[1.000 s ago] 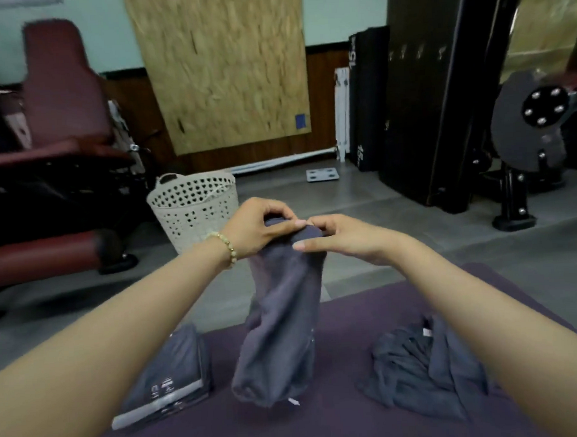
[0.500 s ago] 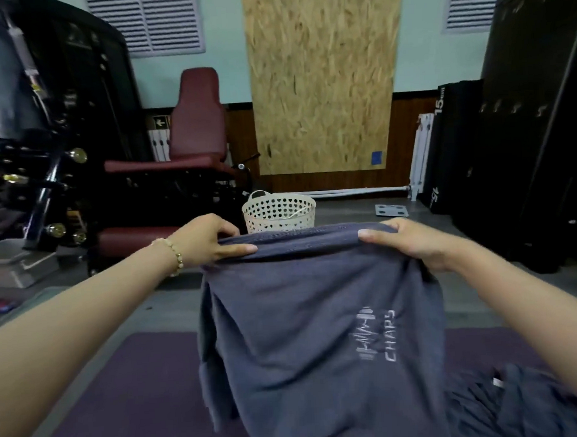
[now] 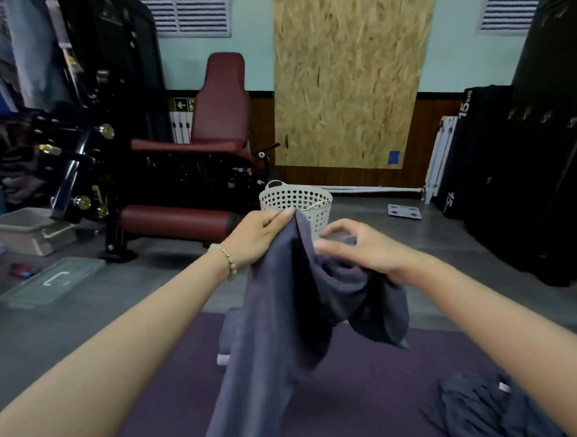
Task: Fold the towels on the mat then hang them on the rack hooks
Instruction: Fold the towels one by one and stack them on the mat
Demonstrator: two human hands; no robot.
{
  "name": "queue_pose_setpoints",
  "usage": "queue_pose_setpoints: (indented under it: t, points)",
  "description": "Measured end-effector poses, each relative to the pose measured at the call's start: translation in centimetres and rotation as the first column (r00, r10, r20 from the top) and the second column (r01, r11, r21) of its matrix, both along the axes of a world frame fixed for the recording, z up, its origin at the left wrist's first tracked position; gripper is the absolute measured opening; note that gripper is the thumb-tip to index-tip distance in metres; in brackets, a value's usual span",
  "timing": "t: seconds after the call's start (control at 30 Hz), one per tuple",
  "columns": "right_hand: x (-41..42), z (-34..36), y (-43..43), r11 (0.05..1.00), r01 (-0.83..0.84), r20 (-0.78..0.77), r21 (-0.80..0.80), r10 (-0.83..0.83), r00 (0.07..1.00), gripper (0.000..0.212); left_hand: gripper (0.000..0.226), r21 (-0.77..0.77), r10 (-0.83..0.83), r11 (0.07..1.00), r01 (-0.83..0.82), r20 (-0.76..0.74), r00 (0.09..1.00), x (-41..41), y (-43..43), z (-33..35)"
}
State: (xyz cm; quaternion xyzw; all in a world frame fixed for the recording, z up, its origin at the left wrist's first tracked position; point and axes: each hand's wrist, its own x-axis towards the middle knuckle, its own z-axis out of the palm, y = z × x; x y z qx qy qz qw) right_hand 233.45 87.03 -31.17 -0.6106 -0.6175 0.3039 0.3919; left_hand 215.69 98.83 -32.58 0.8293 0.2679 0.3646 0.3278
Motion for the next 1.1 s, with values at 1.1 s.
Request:
queue_pose_setpoints:
  t: [1.1]
  points:
    - [-1.1, -1.8, 2.7, 0.997, -0.069, -0.156, 0.032, 0.073, 0.985, 0.041, 0.024, -0.424, -0.265, 0.866, 0.266, 0.062, 0.962, -1.9, -1.5, -2.4]
